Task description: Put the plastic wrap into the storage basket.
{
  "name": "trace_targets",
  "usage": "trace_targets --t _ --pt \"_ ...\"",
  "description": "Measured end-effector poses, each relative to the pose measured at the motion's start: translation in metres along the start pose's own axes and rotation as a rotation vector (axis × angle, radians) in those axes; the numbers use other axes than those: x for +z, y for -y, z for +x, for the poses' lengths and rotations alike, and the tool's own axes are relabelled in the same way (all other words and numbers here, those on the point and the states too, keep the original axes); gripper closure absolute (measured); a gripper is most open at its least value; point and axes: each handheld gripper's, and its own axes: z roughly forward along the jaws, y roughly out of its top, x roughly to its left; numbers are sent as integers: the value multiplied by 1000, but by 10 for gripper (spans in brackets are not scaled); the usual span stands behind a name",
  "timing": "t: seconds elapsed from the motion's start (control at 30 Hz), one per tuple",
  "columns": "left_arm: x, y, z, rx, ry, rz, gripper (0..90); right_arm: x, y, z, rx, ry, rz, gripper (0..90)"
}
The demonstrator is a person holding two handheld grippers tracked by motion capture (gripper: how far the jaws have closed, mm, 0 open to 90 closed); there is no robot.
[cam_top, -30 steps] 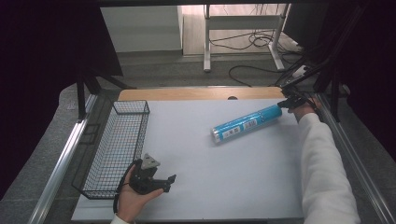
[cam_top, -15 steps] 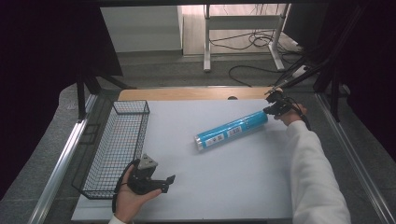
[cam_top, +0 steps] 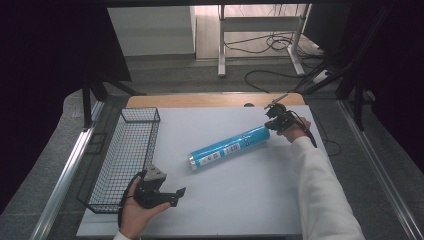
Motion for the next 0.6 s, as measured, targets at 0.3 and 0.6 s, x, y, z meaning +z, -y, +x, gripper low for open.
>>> trace_targets --t 0.3,0.6 --pt "1 1 1 -4 -9 5 164 0 4 -6 30 -50 -16 900" --pt "0 2 1 -7 -15 4 164 -2 6 -7 33 -27 0 899"
